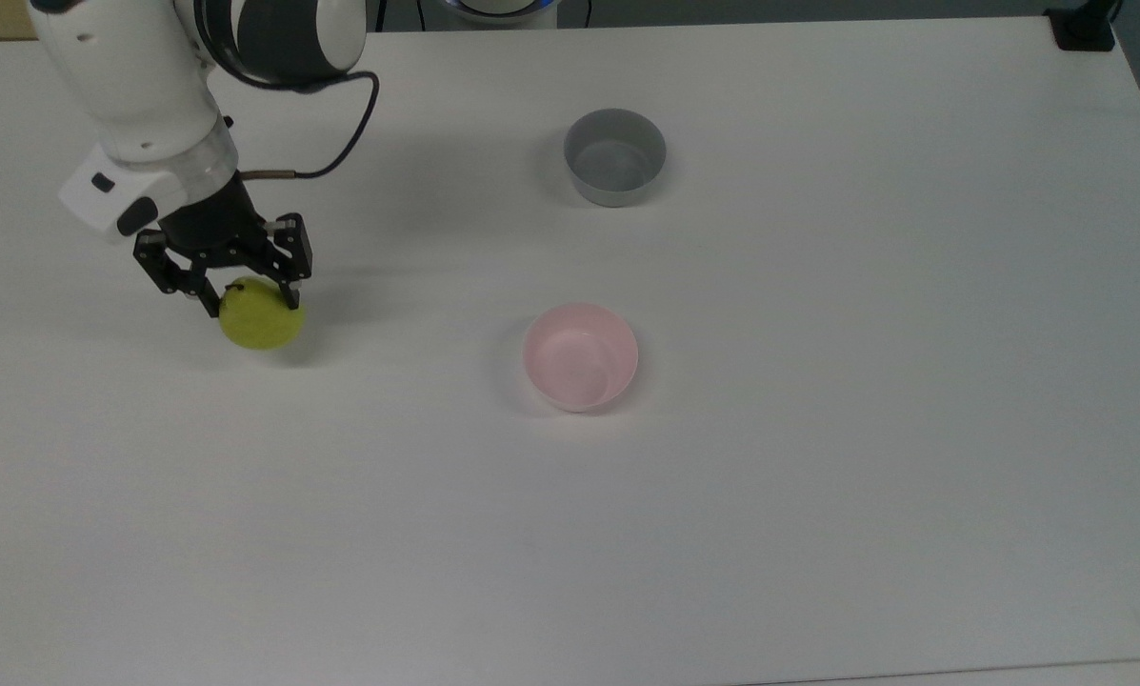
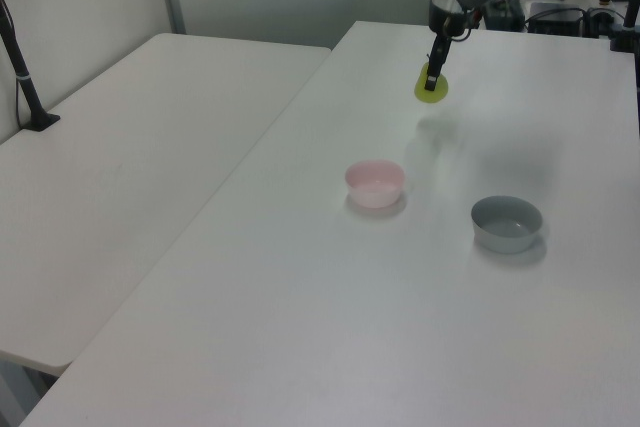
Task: Pick up a pear from the bowl
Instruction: 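Lower the held pear onto the bare table beside the bowls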
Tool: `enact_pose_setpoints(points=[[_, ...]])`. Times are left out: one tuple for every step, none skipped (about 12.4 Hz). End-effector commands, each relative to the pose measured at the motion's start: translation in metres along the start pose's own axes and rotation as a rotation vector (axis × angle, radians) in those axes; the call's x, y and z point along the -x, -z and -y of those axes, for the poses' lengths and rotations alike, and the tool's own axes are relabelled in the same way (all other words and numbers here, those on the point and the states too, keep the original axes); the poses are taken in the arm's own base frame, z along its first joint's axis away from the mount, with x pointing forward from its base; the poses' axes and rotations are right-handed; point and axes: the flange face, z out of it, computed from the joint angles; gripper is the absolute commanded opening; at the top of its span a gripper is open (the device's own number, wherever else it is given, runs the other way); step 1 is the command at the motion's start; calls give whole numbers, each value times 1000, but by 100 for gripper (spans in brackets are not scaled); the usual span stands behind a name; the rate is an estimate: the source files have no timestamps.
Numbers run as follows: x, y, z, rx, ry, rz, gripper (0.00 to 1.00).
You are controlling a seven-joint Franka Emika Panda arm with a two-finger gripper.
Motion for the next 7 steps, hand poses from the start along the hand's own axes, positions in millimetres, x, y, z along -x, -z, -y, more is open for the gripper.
enact_pose_setpoints(points=[[-1, -27, -4, 28, 4, -9, 30], [-2, -30, -5, 33, 5, -15, 30], [0, -40, -6, 36, 12, 2, 30], [0, -44, -6, 43, 20, 8, 30], [1, -47, -6, 42, 20, 13, 35], [0, -46, -6, 42, 20, 11, 46], [0, -46, -6, 42, 18, 11, 57]])
